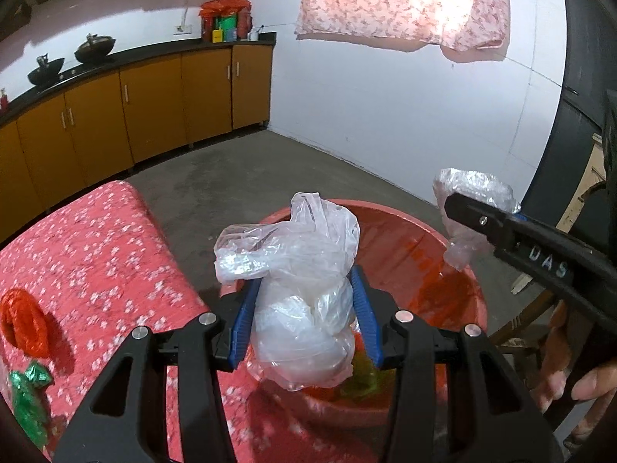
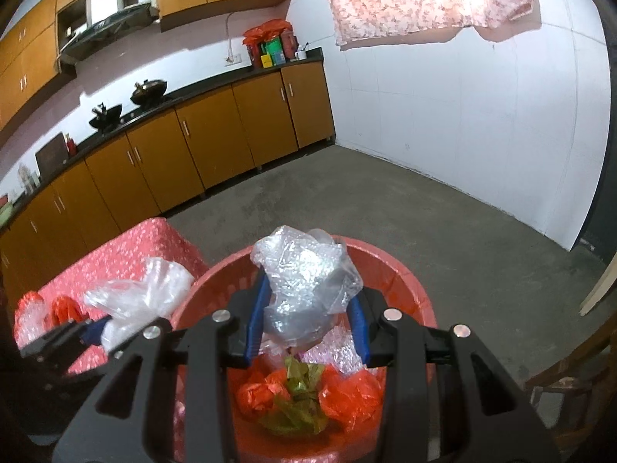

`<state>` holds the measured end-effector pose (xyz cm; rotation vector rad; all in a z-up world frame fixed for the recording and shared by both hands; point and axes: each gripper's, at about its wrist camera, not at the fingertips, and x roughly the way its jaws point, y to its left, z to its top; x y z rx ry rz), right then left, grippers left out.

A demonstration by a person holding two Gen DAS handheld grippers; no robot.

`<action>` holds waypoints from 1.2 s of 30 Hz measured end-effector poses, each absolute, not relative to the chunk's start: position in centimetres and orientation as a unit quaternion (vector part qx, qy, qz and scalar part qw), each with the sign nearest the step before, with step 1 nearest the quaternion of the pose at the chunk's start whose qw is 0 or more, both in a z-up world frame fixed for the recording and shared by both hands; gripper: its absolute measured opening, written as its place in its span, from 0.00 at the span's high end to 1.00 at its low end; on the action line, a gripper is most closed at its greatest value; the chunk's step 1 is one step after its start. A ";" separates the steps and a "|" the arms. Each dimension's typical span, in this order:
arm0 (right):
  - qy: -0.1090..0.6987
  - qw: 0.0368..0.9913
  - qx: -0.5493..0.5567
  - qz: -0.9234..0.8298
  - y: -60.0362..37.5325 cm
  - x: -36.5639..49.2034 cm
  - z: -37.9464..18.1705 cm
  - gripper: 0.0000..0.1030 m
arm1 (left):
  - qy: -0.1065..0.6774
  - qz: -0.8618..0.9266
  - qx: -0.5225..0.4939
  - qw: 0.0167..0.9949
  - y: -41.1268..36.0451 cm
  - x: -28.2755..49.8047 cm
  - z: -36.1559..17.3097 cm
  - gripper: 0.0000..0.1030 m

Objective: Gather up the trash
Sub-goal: 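Open both grippers over the basket to drop the clear bags, then move the right gripper back to the bed and grasp the green bag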

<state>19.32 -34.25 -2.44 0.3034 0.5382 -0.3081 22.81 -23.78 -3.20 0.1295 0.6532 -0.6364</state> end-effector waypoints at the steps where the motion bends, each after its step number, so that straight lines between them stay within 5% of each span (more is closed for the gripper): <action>1: 0.261 0.940 0.158 -0.150 -34.7 19.4 -2.4 0.63 | 0.315 -0.308 0.064 0.896 -24.0 23.0 -3.3 0.55; 12: 0.245 0.939 0.202 -0.136 -36.5 19.4 -2.4 0.45 | 0.336 -0.299 0.051 0.892 -24.0 23.9 -4.3 0.37; 18: 0.224 0.946 0.141 -0.187 -34.8 18.1 -1.8 0.05 | 0.311 -0.254 0.051 0.915 -21.1 22.9 -3.3 0.19; 25: 0.242 0.950 0.067 -0.185 -30.7 18.4 -1.2 0.04 | 0.269 -0.166 0.057 0.947 -14.6 20.6 -1.5 0.07; 36: 0.256 0.964 0.037 -0.057 -17.5 20.3 -1.1 0.04 | 0.252 0.037 0.040 0.966 2.6 17.1 -1.3 0.05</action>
